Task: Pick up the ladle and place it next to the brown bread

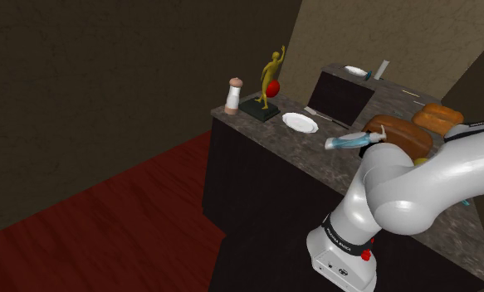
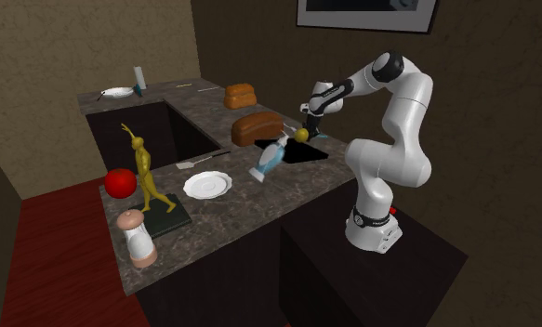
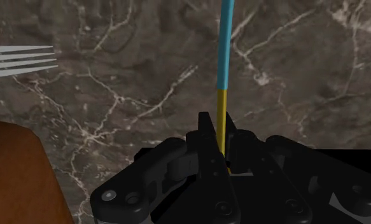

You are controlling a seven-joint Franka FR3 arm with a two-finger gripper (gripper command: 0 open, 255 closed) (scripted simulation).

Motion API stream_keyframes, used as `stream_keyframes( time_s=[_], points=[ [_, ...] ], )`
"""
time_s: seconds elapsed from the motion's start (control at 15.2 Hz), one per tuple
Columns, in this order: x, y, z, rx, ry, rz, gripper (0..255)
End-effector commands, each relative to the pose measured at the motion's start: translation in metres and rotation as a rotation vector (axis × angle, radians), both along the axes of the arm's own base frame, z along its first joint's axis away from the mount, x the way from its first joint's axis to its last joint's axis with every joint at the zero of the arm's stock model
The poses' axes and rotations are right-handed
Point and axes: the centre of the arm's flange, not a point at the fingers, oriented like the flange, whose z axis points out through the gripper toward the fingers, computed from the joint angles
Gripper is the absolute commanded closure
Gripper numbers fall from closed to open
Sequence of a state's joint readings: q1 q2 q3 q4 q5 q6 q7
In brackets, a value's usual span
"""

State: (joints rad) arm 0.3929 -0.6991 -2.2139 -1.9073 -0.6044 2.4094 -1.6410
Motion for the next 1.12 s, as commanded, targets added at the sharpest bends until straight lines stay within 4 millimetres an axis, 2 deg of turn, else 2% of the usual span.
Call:
stream_keyframes(
  time_s=[0.0,0.26,0.33,0.66,0.92,1.06],
  points=[
    [0.002,0.003,-0.006,0.01,-0.006,0.004,255],
    [0.002,0.003,-0.006,0.01,-0.006,0.004,255],
    [0.003,0.003,-0.006,0.01,-0.006,0.004,0],
    [0.002,0.003,-0.006,0.01,-0.006,0.004,0],
    [-0.003,0.011,0.043,0.01,-0.006,0.004,0],
    [-0.003,0.011,0.043,0.01,-0.006,0.004,0]
  ],
)
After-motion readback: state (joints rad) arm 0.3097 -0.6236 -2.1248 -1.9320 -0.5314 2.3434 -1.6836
